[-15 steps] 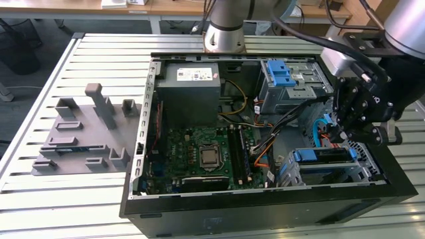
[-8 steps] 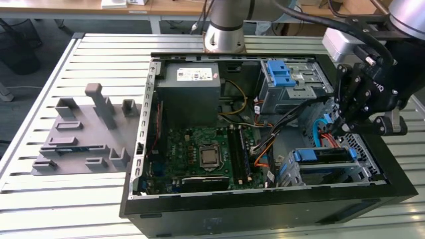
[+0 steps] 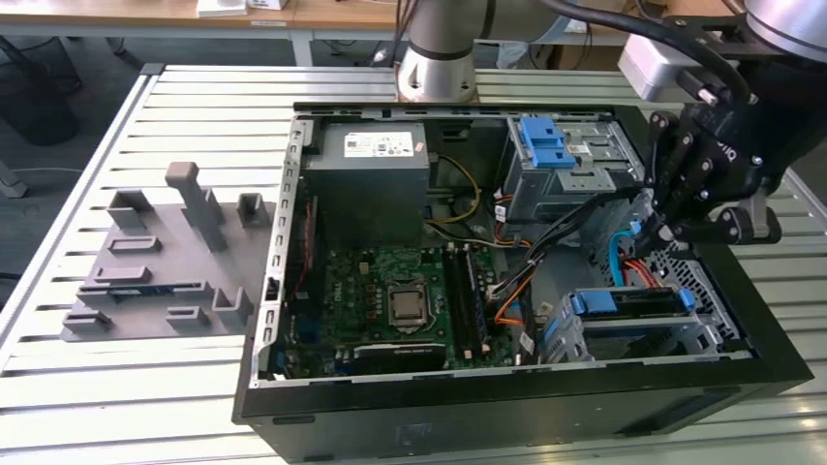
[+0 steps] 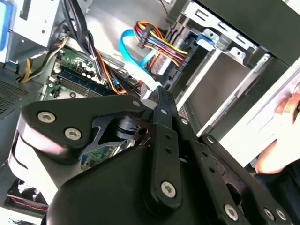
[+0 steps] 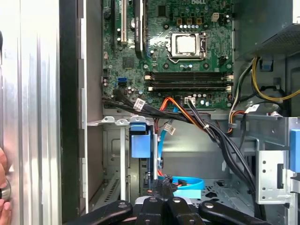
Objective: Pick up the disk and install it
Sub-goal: 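Insert the second disk wire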
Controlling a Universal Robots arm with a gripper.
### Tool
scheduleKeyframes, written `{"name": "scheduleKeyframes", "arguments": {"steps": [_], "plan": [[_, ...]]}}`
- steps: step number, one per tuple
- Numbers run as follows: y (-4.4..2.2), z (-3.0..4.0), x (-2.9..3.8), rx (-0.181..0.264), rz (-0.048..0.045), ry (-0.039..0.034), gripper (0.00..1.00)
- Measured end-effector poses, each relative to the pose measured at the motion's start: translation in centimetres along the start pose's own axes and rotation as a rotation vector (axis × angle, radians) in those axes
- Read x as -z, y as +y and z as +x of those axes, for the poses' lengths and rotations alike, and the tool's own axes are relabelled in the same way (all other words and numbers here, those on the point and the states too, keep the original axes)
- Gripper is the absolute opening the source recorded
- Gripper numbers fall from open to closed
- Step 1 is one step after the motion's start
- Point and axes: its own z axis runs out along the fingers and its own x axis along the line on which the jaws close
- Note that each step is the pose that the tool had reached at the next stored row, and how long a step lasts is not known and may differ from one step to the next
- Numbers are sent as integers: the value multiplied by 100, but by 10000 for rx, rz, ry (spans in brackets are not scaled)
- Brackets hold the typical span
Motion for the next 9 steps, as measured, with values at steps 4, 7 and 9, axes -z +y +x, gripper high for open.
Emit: {"name": "scheduleKeyframes", "arguments": {"steps": [4,7,9], "plan": [[1,-57,1,1,0,1,11],[2,-57,0,0,0,5,11],[2,-60,-1,1,1,27,11]]}}
